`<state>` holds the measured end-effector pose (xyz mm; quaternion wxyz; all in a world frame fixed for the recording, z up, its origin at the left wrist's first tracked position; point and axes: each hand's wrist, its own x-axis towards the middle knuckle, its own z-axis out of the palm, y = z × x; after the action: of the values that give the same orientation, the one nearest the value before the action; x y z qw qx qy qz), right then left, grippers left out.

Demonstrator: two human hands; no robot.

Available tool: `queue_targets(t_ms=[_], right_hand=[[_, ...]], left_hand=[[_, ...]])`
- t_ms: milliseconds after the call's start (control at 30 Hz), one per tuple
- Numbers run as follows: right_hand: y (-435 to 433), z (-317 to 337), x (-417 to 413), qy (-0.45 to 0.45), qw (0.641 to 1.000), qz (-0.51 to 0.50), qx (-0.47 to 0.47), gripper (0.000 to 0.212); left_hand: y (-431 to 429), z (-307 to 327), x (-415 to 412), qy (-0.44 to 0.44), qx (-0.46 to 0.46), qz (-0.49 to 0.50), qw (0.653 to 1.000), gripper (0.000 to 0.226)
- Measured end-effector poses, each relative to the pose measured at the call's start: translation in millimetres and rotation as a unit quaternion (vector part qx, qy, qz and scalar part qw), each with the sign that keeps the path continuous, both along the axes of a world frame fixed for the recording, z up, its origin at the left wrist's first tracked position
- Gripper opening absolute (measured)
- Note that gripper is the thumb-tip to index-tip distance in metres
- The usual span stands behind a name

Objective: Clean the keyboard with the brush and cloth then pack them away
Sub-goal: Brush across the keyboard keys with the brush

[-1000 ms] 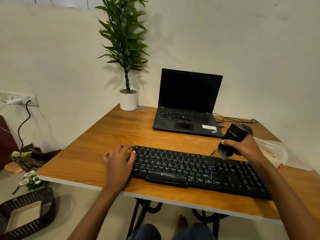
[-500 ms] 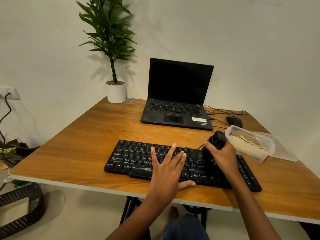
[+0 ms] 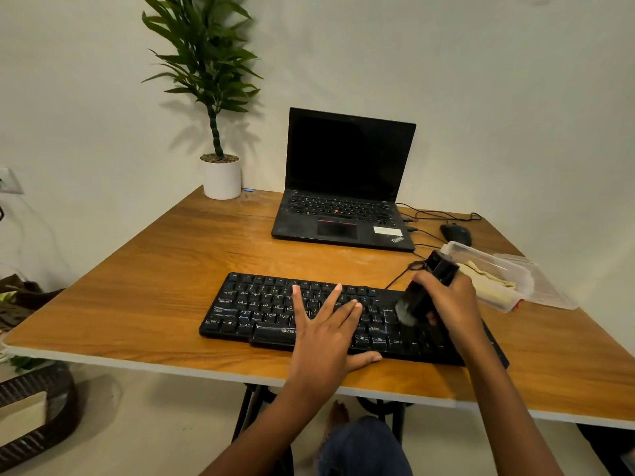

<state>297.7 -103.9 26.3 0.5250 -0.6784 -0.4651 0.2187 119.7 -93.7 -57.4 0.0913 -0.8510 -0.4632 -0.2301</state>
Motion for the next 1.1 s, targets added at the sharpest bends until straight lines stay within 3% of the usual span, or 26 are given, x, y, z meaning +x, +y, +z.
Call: queue_targets(t_ms=[100, 400, 500, 567, 667, 867, 1000, 1100], right_hand=[[10, -4, -5, -0.019, 0.999, -0.017, 0.028, 0.020], [-15, -13, -1, -0.049, 0.995, 0.053, -0.066, 0.015], [-3, -5, 3, -0.041, 0.999, 0.025, -0.014, 0.010], [6, -4, 2, -0.026, 0.999, 0.021, 0.014, 0.017], [16, -10, 1, -0.051, 0.994, 0.092, -0.018, 0.021], [17, -21, 0, -0.125, 0.986, 0.108, -0.004, 0.018], [17, -24, 3, -0.106, 0.992, 0.060, 0.028, 0.019], [15, -25, 0, -0.095, 0.989, 0.115, 0.000, 0.017]], left_hand=[[0, 0, -1, -0.004, 0.005, 0.002, 1.000, 0.078], [0, 0, 0, -0.012, 0.006, 0.003, 1.000, 0.077], [0, 0, -1, -0.012, 0.008, 0.003, 1.000, 0.076], [0, -1, -2, -0.012, 0.006, 0.002, 1.000, 0.076], [1, -2, -2, -0.014, 0.005, 0.001, 1.000, 0.076], [0, -4, 0, -0.016, 0.013, 0.003, 1.000, 0.075], [1, -4, -1, -0.013, 0.016, 0.003, 1.000, 0.073], [1, -3, -1, -0.015, 0.011, 0.003, 1.000, 0.070]])
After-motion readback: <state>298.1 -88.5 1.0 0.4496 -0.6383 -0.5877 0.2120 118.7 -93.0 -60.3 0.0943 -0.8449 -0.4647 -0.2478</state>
